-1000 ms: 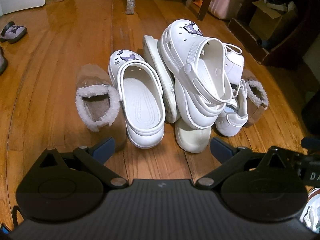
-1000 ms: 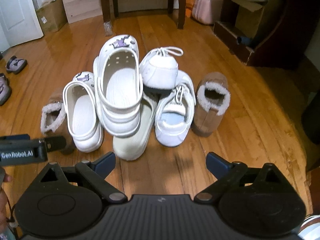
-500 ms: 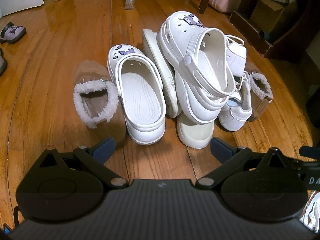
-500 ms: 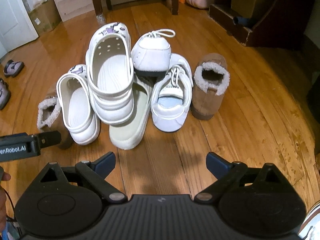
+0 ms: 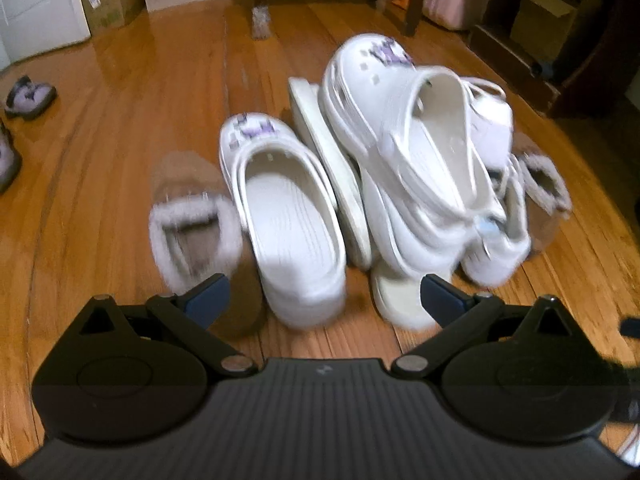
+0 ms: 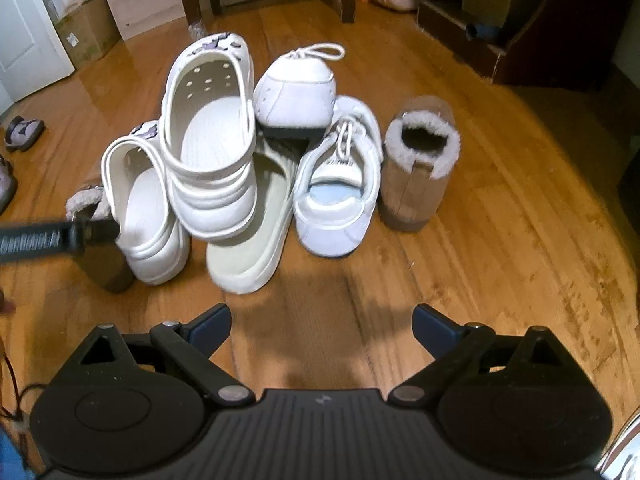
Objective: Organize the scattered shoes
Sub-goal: 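Grasp the white clog with purple charm with the left tool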
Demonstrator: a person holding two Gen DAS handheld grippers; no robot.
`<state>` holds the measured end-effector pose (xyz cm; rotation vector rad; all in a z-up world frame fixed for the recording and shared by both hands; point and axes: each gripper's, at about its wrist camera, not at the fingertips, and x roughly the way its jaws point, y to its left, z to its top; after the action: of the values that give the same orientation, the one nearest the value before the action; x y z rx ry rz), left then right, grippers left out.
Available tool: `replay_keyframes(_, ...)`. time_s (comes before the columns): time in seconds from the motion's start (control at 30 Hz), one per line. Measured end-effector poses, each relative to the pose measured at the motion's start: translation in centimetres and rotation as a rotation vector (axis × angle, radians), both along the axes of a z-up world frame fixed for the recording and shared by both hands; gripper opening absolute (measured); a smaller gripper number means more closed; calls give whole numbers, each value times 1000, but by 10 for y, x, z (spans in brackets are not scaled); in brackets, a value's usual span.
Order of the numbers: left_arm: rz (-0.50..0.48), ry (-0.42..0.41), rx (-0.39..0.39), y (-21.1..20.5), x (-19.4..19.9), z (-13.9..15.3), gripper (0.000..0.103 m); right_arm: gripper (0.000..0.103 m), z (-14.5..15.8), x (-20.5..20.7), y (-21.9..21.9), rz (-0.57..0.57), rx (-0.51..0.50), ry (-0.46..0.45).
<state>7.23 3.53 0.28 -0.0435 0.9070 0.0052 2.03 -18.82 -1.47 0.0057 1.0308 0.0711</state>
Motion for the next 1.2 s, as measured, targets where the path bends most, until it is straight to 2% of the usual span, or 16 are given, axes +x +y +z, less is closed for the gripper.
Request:
replay_keyframes(0.1,-22,-31,43,-7,24,5,101,98,8,7,1,24,12,-49)
replay_keyframes(0.3,-28,-7,63,-15,51,6,101,98,19,28,3,68,-1,-125)
replay_keyframes(0.47,1,-4,48,-19,73,2,103,98,27,69,1,40,-9,-116)
replay_keyframes(0.53,29,-20,78,-25,90,-4,103,98,27,78,-1,26,13,-110)
replay_keyframes(0.6,39,-6,90,-29,101,-10,103,98,23,73,-4,26,79,-118)
replay_keyframes(0.67,45,-26,83,-31,106,-14,103,98,17,66,-4,26,111,-121)
replay_keyframes(0.77,65,-67,76,-32,115,-20,103,98,10,57,-4,41,112,-115)
replay_keyframes(0.93,88,-50,24,-31,136,-33,103,98,3,45,-4,53,79,-103)
replay_keyframes(0.97,82,-64,21,-32,136,-34,98,98,2,44,-5,52,77,-102)
replay_keyframes(1.03,63,-97,30,-37,133,-33,66,98,1,43,-8,44,73,-98)
replay_keyframes(1.07,48,-112,41,-41,130,-32,45,98,1,42,-10,40,72,-95)
replay_keyframes(1.1,42,-125,53,-45,127,-29,39,98,1,41,-13,33,72,-93)
replay_keyframes(1.2,4,-159,129,-58,119,-24,35,98,1,37,-20,11,70,-90)
